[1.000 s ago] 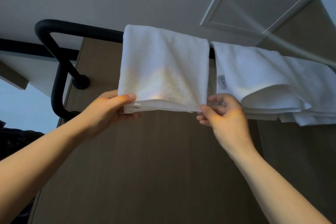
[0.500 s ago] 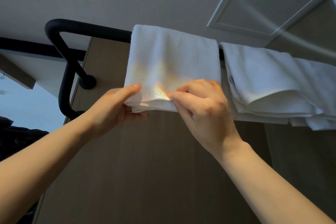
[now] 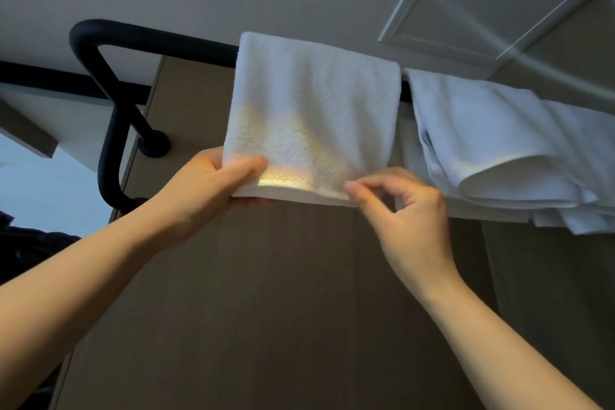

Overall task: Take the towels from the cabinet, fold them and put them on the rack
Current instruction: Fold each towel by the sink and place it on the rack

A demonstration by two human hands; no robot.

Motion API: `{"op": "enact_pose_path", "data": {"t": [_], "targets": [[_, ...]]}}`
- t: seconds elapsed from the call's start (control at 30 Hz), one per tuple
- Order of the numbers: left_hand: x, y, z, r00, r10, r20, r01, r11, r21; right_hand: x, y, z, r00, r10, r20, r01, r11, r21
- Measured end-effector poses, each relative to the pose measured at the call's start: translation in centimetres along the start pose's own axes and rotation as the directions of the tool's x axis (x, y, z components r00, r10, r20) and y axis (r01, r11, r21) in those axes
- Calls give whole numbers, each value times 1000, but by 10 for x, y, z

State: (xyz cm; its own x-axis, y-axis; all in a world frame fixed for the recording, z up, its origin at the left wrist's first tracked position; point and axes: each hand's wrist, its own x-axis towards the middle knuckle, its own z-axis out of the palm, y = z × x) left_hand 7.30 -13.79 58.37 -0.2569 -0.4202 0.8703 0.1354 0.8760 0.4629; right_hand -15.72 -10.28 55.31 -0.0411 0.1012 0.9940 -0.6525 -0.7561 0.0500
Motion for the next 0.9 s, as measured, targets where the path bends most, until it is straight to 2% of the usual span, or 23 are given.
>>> {"op": "enact_pose_path", "data": {"t": [0.03,0.1,0.17,0.2,0.27,0.33,0.47,0.53,0.6,0.7,0.73,0.8,0.9], "targets": [[-1,1,-1,1000,23,3,-23,999,40,3,2,-1,989,143,-35,-141,988,58],[-4,3,-1,999,45,14,-46,997,65,11,7,-3,922,385,-32,-380,919,107],[-5,5,-2,999,45,16,-46,997,57,19,11,-4,832,551,64,-553,815,171],[-5,5,-3,999,38,13,-38,998,57,20,11,-6,802,586,115,-597,776,206],[-4,5,-4,1000,28,6,-28,996,81,20,10,-9,785,587,200,-619,731,288],[-4,3,-4,999,36,-16,-33,990,135,18,7,-12,789,573,220,-611,699,372],[-2,1,-3,997,52,-64,-40,984,175,16,-2,-10,844,530,82,-519,770,372],[-3,1,-3,995,57,-78,-42,982,185,16,-7,-8,844,534,57,-518,781,351],[-2,1,-4,993,66,-98,-47,981,186,17,-12,-9,789,603,118,-594,700,397],[-3,4,-4,990,82,-112,-59,980,192,19,-19,-12,685,645,339,-714,505,484],[-3,5,-4,991,77,-111,-57,982,178,19,-19,-13,672,640,371,-732,499,464],[-4,6,-5,994,58,-97,-43,988,151,21,-19,-11,692,643,328,-719,577,387],[-3,6,-6,997,17,-71,-10,995,102,25,-15,-10,772,602,203,-635,720,279]]}}
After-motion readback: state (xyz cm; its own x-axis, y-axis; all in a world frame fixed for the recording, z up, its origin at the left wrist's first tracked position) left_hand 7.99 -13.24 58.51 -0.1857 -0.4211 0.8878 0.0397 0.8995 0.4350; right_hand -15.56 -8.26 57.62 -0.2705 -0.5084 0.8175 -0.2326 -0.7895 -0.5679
